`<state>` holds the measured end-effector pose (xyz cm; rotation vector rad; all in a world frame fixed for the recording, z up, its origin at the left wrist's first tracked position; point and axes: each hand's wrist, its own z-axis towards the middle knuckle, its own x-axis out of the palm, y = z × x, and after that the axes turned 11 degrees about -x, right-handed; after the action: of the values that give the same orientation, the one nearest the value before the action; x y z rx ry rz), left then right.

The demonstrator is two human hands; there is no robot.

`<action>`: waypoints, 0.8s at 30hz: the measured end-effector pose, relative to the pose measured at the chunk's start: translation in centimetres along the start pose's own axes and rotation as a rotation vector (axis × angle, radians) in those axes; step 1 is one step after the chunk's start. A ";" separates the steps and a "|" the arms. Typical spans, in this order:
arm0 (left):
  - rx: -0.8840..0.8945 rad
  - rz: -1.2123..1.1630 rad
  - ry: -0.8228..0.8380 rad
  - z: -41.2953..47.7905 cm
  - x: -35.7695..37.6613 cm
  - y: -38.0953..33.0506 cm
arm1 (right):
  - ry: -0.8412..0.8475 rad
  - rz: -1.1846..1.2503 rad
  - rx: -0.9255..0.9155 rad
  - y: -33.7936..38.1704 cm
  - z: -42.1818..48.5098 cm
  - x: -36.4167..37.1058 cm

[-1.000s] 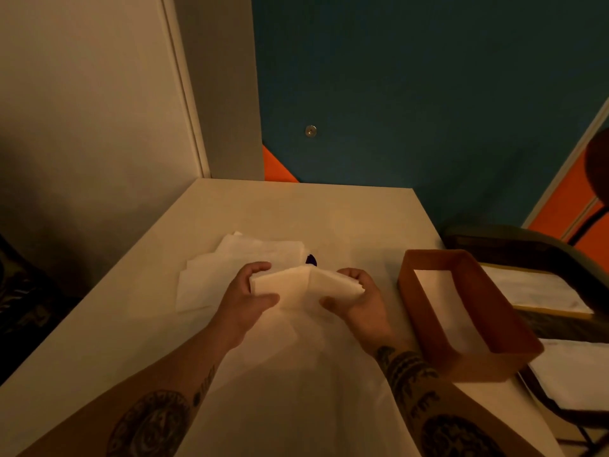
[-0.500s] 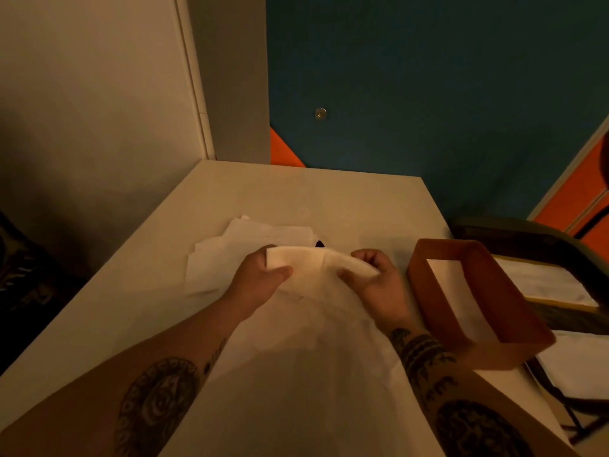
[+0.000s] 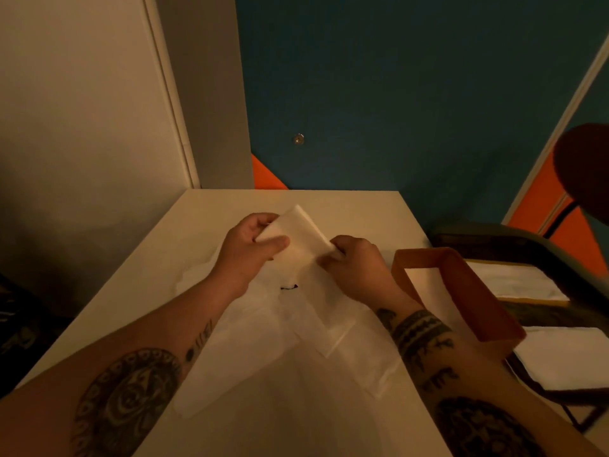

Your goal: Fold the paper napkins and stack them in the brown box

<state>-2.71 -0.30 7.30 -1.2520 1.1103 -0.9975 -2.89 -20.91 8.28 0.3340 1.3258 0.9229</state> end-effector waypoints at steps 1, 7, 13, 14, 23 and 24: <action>-0.050 -0.073 0.021 0.0 0.3 0.0 | -0.019 0.080 0.043 -0.1 -0.1 -0.6; -0.156 -0.147 0.074 -0.3 5.1 0.1 | -0.089 0.275 0.150 -1.6 -1.7 -3.4; -0.200 -0.189 0.132 0.4 10.8 -1.6 | -0.219 0.293 0.299 -3.4 -3.0 -7.5; -0.208 -0.169 0.149 0.5 12.1 -1.9 | -0.251 0.310 0.315 -4.0 -3.4 -8.4; -0.178 0.190 0.154 0.5 20.8 -1.8 | -0.331 0.077 0.499 -9.9 -5.7 -11.9; -0.142 0.270 0.141 0.5 21.2 -1.4 | -0.319 0.067 0.526 -10.5 -5.9 -11.8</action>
<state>1.99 -21.02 6.97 -1.1191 1.4393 -0.8220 -3.88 -37.71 7.51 0.8984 1.2470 0.5323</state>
